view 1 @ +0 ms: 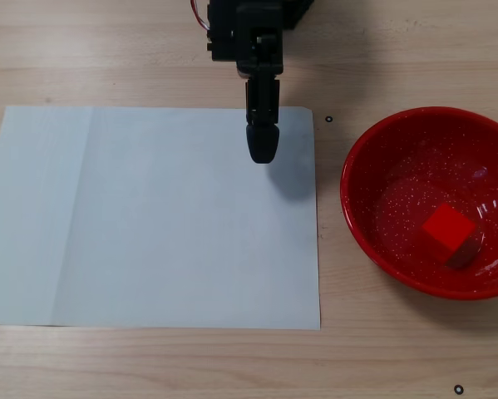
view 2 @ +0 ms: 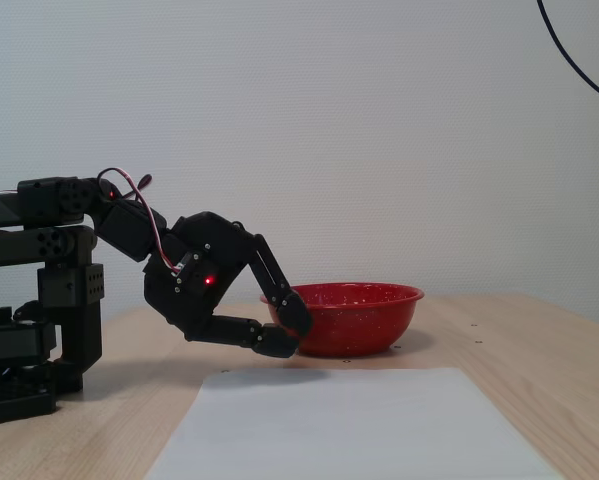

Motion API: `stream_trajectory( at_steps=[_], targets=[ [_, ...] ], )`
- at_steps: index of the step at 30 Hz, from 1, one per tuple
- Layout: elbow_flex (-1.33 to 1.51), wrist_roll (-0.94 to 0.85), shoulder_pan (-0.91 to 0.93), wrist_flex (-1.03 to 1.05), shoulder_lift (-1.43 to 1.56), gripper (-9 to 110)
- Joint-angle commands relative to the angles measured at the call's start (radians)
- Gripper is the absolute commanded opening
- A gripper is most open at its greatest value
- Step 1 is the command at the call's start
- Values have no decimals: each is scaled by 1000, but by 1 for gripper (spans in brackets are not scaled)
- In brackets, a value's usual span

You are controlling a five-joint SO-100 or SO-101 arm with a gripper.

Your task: Grasp the red cube and put it in the red bowl.

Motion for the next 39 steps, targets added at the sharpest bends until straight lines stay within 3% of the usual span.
stream_trajectory(
  at_steps=[1, 15, 39],
  targets=[
    [5, -23, 15, 12, 18, 0],
    [5, -34, 9, 222, 18, 0],
    [5, -51, 3, 239, 18, 0]
  ],
)
